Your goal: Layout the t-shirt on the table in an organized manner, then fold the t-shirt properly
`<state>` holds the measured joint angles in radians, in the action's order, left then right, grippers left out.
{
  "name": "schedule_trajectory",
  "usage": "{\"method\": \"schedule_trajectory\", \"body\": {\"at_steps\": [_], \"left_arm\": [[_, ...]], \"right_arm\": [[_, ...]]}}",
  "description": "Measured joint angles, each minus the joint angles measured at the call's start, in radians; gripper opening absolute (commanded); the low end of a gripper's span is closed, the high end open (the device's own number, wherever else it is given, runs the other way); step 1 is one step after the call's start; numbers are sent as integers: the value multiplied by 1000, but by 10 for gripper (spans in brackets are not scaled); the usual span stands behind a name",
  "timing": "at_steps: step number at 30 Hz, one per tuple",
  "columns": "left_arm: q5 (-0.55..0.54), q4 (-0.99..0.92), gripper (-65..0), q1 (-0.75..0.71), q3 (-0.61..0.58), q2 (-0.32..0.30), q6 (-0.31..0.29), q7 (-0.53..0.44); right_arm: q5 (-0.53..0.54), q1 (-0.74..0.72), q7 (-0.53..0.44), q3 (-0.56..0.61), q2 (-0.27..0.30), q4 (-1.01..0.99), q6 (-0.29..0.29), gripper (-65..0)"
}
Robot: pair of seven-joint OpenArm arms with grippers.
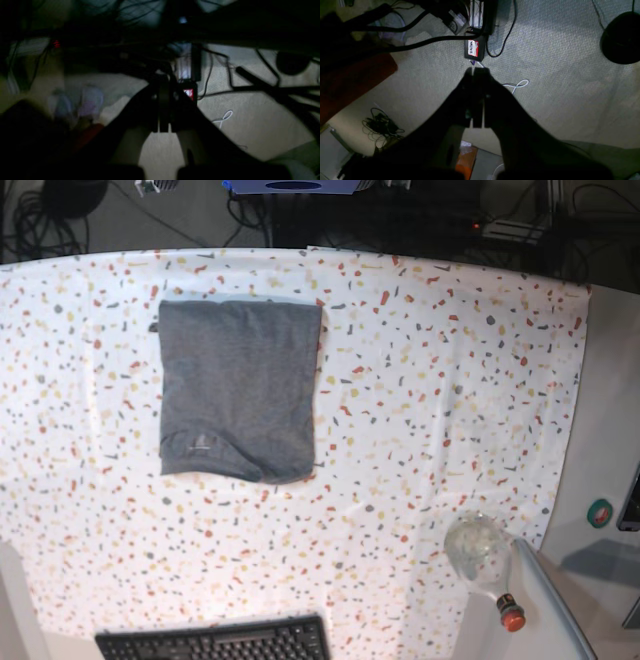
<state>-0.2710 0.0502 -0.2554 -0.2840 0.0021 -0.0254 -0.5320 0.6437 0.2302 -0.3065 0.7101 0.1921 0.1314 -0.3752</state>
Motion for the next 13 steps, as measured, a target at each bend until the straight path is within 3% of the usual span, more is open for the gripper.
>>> {"method": "schedule_trajectory", "body": {"at_steps": [8, 13], "left_arm": [[-14, -7, -650, 31, 3, -1, -1, 7], [-18, -6, -650, 45, 4, -22, 0, -2]], "right_arm": [[3, -34, -3, -1, -31, -2, 0, -650], [-1, -53, 17, -5, -94, -9, 0, -650]]}}
